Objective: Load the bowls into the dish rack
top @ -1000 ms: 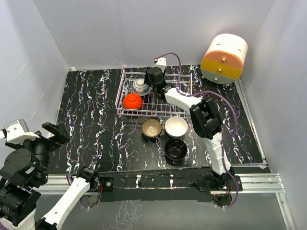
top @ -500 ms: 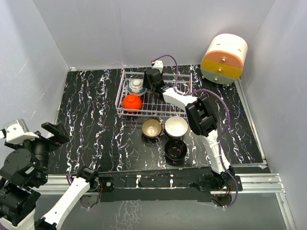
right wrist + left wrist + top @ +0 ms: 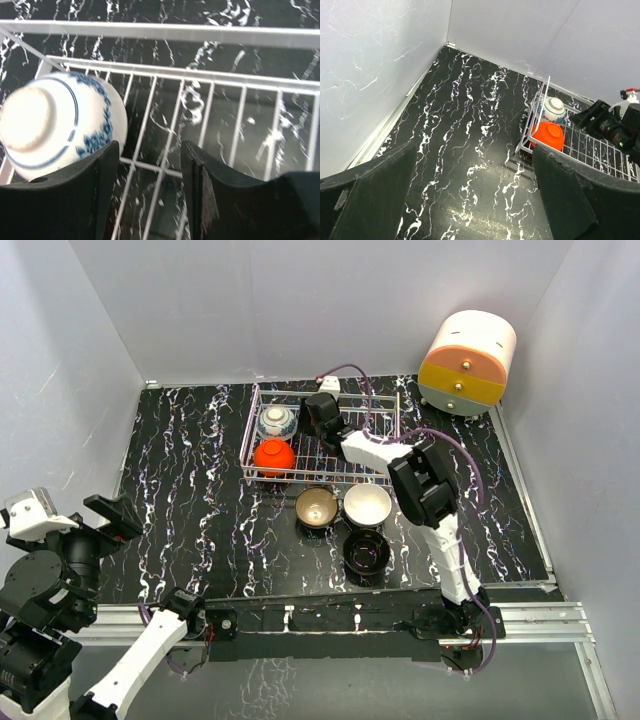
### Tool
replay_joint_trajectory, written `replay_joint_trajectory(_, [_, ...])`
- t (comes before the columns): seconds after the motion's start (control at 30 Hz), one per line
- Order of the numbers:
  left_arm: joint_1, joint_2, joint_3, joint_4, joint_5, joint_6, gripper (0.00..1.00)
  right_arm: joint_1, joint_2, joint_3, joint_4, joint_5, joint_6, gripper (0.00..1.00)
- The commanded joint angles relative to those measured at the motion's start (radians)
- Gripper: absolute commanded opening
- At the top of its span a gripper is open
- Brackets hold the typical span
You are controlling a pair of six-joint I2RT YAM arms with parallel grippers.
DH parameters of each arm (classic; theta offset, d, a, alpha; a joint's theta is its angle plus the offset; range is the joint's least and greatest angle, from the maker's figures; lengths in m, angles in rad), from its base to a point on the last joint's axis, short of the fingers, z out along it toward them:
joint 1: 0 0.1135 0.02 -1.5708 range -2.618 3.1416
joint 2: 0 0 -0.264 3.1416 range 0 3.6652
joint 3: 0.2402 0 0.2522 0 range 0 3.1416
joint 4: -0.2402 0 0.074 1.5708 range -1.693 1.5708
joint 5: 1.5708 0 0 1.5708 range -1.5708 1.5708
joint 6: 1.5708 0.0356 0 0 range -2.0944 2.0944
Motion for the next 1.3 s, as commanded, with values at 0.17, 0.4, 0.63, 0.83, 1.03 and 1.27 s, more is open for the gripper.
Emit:
replay_joint_trajectory(0.17, [-0.008, 0.062, 0.028, 0.021, 0.081, -0.003, 0.97, 0.012, -0.472, -0.274, 0.089, 0.007, -0.037, 0.73])
replay_joint_trajectory(0.4, [-0.008, 0.12, -0.042, 0.027, 0.179, -0.031, 0.97, 0.101, -0.793, -0.496, -0.184, 0.005, -0.096, 0.82])
replay_joint_trajectory(0.63, [-0.008, 0.112, -0.109, 0.102, 0.232, -0.062, 0.97, 0.337, -1.044, -0.732, -0.374, -0.008, -0.108, 0.8])
replay_joint_trajectory(0.83, [-0.008, 0.105, -0.11, 0.093, 0.229, -0.082, 0.97, 0.519, -1.01, -0.747, -0.41, 0.062, -0.129, 0.76])
replay_joint_trajectory(1.03, [-0.008, 0.085, -0.089, 0.048, 0.206, -0.088, 0.97, 0.528, -0.855, -0.745, -0.326, 0.06, -0.187, 0.72])
replay_joint_trajectory(1.27, [-0.008, 0.066, -0.061, 0.003, 0.156, -0.086, 0.97, 0.528, -0.677, -0.682, -0.292, 0.082, -0.253, 0.65])
